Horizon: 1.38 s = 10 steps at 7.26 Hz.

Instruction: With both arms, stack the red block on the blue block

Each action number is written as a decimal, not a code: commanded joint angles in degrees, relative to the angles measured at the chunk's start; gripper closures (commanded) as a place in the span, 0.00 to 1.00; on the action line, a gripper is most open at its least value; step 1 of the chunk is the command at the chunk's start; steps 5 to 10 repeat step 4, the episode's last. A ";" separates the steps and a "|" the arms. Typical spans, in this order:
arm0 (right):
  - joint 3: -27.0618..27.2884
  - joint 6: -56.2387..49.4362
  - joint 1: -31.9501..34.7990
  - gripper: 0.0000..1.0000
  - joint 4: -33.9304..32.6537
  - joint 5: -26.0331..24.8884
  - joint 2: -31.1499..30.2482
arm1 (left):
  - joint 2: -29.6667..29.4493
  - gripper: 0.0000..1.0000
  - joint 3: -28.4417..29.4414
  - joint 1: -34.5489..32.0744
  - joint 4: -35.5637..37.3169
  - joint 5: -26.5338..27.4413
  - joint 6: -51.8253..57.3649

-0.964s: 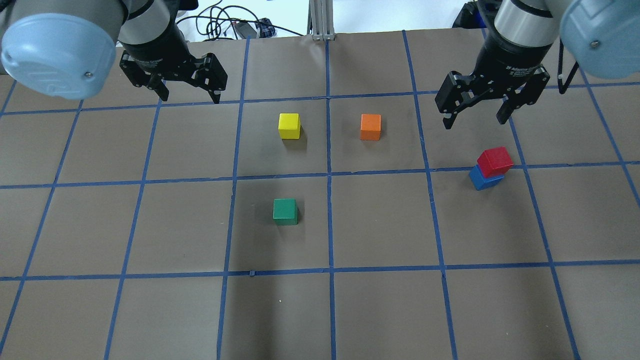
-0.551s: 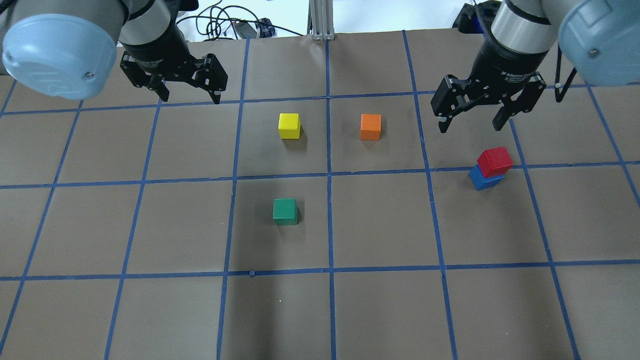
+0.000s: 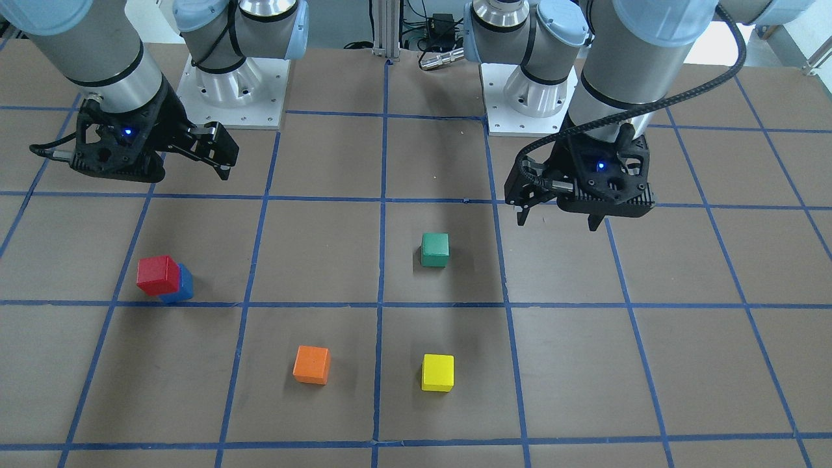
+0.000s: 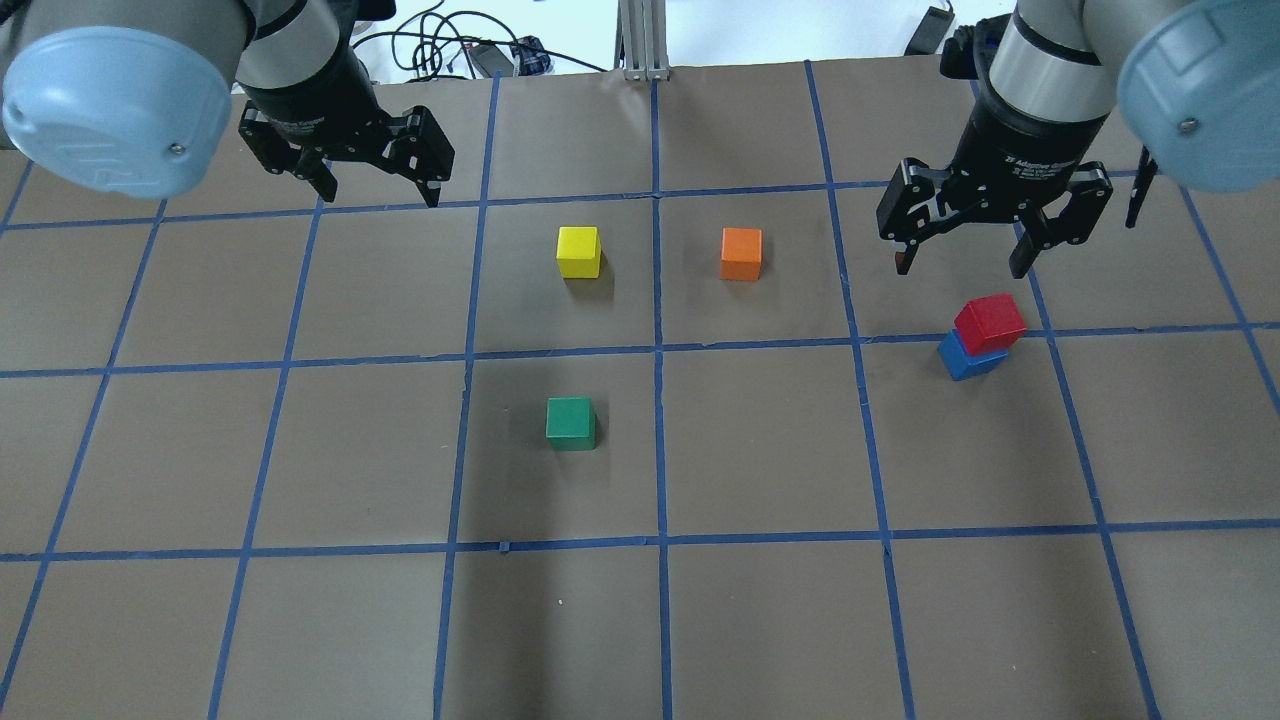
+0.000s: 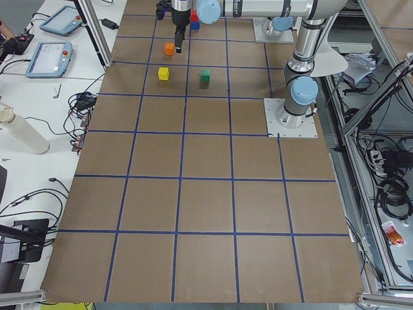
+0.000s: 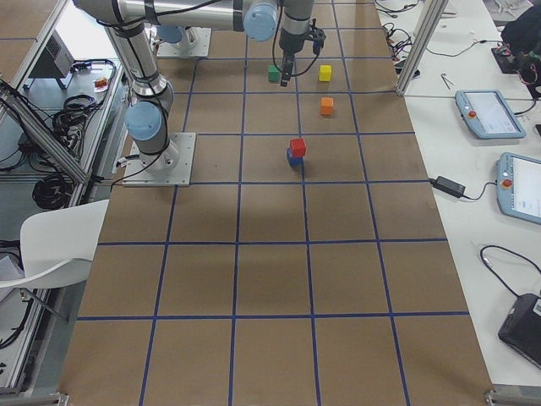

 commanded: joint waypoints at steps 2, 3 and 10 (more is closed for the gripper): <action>0.74 0.07 0.02 0.00 -0.18 -0.12 -0.65 | 0.12 0.00 -0.48 -0.08 0.17 -0.09 -0.23; 0.74 0.07 0.02 0.00 -0.18 -0.12 -0.65 | 0.12 0.00 -0.83 -0.17 1.22 0.00 -0.14; 0.74 0.07 0.02 0.00 -0.18 -0.03 -0.57 | 0.12 0.00 -0.92 -0.34 1.32 0.00 -0.06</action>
